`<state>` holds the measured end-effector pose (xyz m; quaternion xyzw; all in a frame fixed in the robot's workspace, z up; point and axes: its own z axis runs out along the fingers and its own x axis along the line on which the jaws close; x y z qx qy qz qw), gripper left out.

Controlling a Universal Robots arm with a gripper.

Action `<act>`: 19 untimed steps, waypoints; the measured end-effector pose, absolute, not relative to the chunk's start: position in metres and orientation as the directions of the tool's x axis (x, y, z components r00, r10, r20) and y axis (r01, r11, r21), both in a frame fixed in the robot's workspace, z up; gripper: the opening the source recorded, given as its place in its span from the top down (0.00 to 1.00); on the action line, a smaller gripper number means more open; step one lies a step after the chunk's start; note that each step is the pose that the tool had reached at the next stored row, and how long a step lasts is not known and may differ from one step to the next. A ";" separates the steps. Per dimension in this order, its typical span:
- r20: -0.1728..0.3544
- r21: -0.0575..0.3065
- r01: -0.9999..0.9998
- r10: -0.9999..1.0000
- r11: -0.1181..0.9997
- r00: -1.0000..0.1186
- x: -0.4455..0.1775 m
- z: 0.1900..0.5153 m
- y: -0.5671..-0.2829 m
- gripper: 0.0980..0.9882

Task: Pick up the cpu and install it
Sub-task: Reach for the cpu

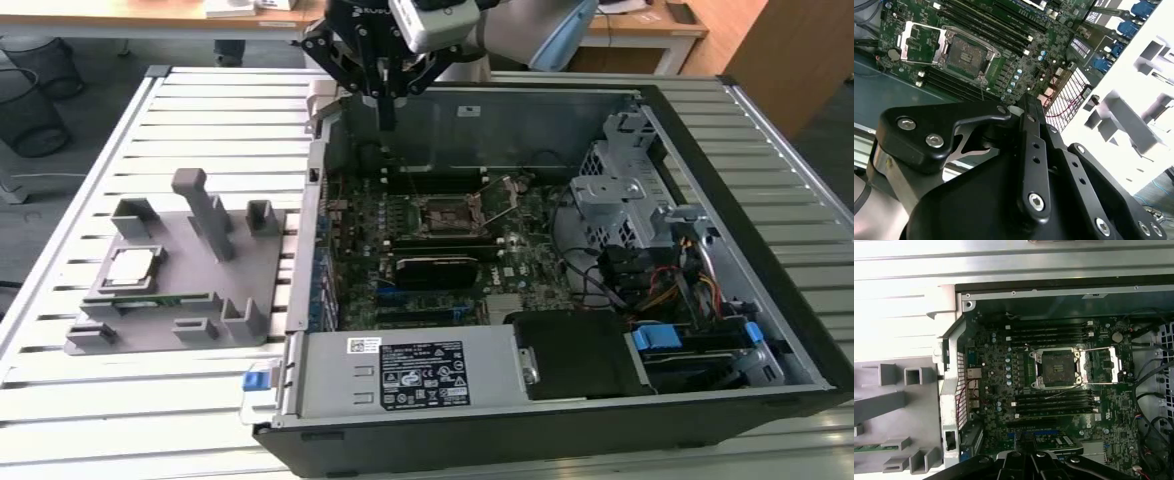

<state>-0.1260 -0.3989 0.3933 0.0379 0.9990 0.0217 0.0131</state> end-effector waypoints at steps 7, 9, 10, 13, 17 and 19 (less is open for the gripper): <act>-0.024 0.044 0.075 0.076 0.996 -0.997 -0.130 0.393 -0.399 0.99; -0.024 0.044 0.075 0.076 0.996 -0.997 -0.131 0.393 -0.399 0.99; -0.025 0.044 0.075 0.076 0.996 -0.997 -0.132 0.393 -0.399 0.99; -0.024 0.044 0.075 0.076 0.996 -0.997 -0.133 0.393 -0.399 0.99; -0.024 0.044 0.075 0.076 0.996 -0.997 -0.135 0.393 -0.399 0.99; -0.024 0.044 0.075 0.076 0.996 -0.997 -0.136 0.393 -0.399 0.99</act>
